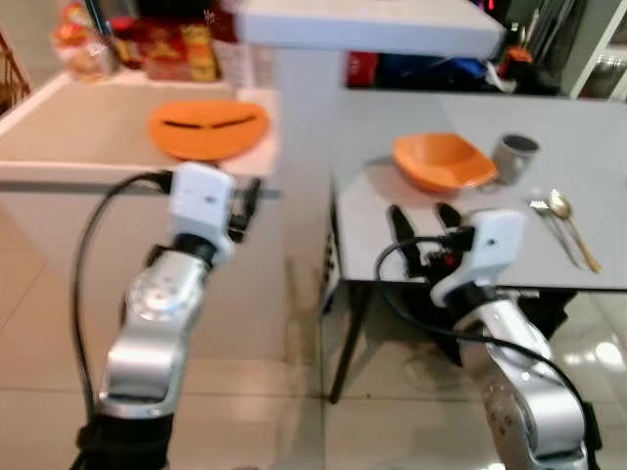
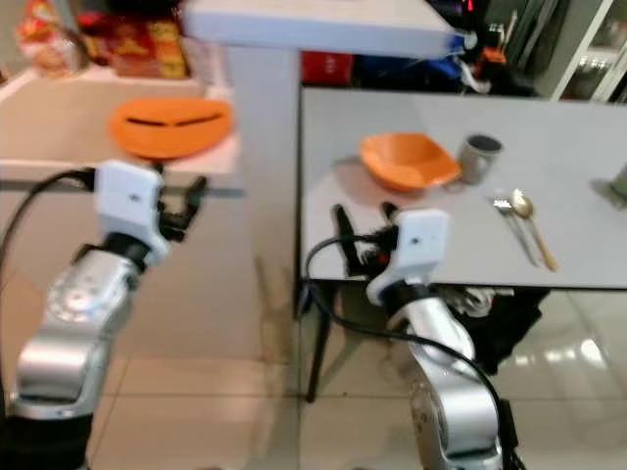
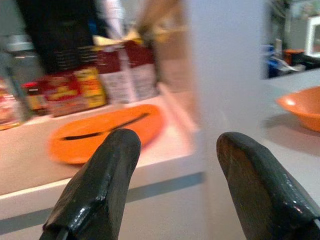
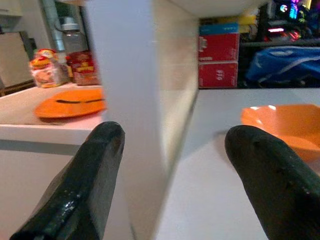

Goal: Setting the table

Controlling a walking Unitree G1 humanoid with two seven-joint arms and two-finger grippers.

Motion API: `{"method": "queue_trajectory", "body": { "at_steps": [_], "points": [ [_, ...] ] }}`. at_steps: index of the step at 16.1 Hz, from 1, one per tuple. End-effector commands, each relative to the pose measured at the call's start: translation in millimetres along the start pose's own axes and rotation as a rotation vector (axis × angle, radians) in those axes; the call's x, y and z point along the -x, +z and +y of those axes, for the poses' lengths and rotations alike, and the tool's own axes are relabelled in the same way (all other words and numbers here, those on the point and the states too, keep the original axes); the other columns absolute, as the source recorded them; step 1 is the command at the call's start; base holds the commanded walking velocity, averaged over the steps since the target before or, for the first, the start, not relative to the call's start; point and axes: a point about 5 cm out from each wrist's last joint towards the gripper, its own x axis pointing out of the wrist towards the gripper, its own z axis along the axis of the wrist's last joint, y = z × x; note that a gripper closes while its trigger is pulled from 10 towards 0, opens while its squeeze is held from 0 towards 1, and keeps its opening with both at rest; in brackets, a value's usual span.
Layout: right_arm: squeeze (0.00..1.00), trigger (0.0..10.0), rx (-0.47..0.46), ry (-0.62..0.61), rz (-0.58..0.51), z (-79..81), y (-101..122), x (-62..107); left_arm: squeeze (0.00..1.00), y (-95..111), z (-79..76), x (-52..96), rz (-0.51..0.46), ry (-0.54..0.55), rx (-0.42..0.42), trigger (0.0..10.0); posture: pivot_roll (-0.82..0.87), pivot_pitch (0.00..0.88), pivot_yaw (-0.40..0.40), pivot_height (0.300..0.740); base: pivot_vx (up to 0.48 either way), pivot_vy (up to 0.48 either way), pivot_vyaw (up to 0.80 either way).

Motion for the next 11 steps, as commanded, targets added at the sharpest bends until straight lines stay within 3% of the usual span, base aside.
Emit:
{"method": "queue_trajectory", "body": {
  "at_steps": [1, 2, 3, 4, 5, 10, 11],
  "points": [
    [0.00, 10.0, 0.012, -0.040, -0.002, -9.4, 2.7, 1.9, 0.00, 3.8, -7.7, -2.4, -0.013, -0.027, -0.003, 10.0, 0.01, 0.013, -0.009, 0.740, 0.000, 0.480, 0.00],
    [0.00, 10.0, 0.008, -0.044, -0.001, -10.1, 2.7, 1.8, 0.00, 3.5, -7.6, -2.6, -0.011, -0.027, -0.001, 10.0, 0.01, 0.013, -0.009, 0.740, 0.000, 0.480, 0.00],
    [0.35, 10.0, 0.001, -0.043, 0.000, -10.5, 2.7, 1.6, 0.00, 3.5, -9.0, -2.5, -0.006, -0.052, 0.027, 10.0, 0.01, 0.013, -0.009, 0.740, 0.000, 0.480, 0.00],
    [1.00, 10.0, -0.007, -0.044, -0.001, -11.0, 3.1, 1.4, 0.72, 4.0, -9.7, -2.2, -0.006, -0.063, 0.032, 10.0, 0.01, 0.013, -0.009, 0.740, 0.000, 0.480, 0.00],
    [1.00, 10.0, -0.021, -0.050, -0.004, -12.0, 3.8, 0.4, 1.00, 4.5, -10.7, -1.5, -0.007, -0.076, 0.036, 10.0, 0.02, 0.016, -0.009, 0.740, 0.000, 0.480, 0.00],
    [1.00, 10.0, -0.009, -0.060, -0.009, -14.0, 5.4, -2.6, 1.00, 5.9, -5.7, -0.6, -0.011, -0.043, 0.004, 10.0, 0.03, 0.022, -0.016, 0.740, 0.000, 0.480, 0.00],
    [1.00, 10.0, 0.011, -0.070, -0.006, -15.5, 5.4, -3.3, 0.00, 6.4, -5.1, -0.9, -0.013, -0.035, 0.005, 10.0, 0.03, 0.022, -0.018, 0.740, 0.000, 0.480, 0.00]
  ]
}}
